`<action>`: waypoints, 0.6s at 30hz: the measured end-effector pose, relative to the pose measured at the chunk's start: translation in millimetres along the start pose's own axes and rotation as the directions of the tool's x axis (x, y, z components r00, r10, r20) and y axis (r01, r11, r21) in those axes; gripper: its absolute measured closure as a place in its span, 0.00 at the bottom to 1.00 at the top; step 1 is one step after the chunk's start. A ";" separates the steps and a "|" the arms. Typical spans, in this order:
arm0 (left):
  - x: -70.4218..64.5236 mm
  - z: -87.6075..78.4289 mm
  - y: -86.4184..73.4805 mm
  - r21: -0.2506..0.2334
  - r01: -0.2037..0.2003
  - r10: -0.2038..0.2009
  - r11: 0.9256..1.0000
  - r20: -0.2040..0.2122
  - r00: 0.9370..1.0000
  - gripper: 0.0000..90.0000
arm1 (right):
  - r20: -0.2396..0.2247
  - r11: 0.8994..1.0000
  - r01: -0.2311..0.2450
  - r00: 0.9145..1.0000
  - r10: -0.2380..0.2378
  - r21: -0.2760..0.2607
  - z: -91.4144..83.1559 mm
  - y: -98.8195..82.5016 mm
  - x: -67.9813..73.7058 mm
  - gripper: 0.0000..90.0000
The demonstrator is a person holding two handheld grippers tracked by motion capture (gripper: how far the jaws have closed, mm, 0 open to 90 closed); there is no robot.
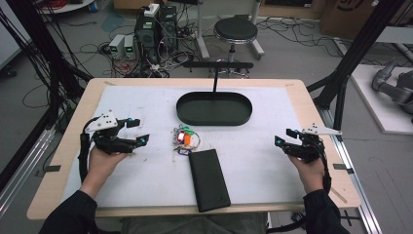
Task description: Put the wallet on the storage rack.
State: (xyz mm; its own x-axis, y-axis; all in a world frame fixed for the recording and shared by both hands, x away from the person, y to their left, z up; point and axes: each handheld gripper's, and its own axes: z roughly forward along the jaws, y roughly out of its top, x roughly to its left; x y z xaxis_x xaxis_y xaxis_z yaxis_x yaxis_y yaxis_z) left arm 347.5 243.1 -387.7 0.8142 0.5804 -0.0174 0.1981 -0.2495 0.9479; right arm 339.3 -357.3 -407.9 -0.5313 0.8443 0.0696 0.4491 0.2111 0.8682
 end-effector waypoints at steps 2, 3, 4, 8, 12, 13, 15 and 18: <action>-0.3 0.1 -0.1 0.000 0.002 -0.002 1.000 0.001 1.000 0.30 | -0.001 1.000 -0.002 1.000 0.002 -0.001 0.6 0.0 -0.5 0.40; -0.3 0.2 -0.1 0.003 0.000 0.000 1.000 0.001 1.000 0.30 | -0.001 1.000 -0.001 1.000 0.001 -0.001 0.6 0.0 -0.6 0.41; -0.4 0.2 -0.2 0.004 0.000 0.000 1.000 0.002 1.000 0.30 | -0.003 1.000 -0.004 1.000 0.003 -0.004 0.6 0.2 -0.6 0.40; -0.4 0.2 0.0 -0.003 -0.001 0.001 1.000 0.001 1.000 0.30 | -0.008 1.000 -0.001 1.000 0.001 -0.013 -0.3 0.6 0.6 0.40; -1.3 1.6 0.9 0.001 -0.001 0.001 1.000 -0.004 1.000 0.30 | -0.028 1.000 0.005 1.000 -0.006 -0.024 -4.3 0.0 4.3 0.40; -1.3 1.6 0.9 0.001 -0.001 0.001 1.000 -0.004 1.000 0.30 | -0.034 0.999 0.008 0.999 -0.009 -0.032 -5.8 -0.3 5.4 0.39; -3.0 2.1 2.5 0.000 -0.002 0.002 1.000 0.000 1.000 0.30 | -0.049 0.999 0.016 0.999 -0.018 -0.043 -9.4 -0.9 8.6 0.39; -7.7 3.9 2.8 -0.004 0.000 0.000 1.000 0.013 1.000 0.30 | -0.063 0.998 0.025 0.998 -0.028 -0.050 -13.1 -1.6 14.0 0.39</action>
State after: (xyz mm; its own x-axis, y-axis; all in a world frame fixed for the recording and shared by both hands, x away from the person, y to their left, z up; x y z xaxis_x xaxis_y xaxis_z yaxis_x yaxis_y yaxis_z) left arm 343.9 234.9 -386.2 0.8212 0.5702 -0.0211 0.1956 -0.2467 0.9491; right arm 321.7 -352.2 -401.9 -0.5882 0.8051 0.0763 0.3996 0.2073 0.8929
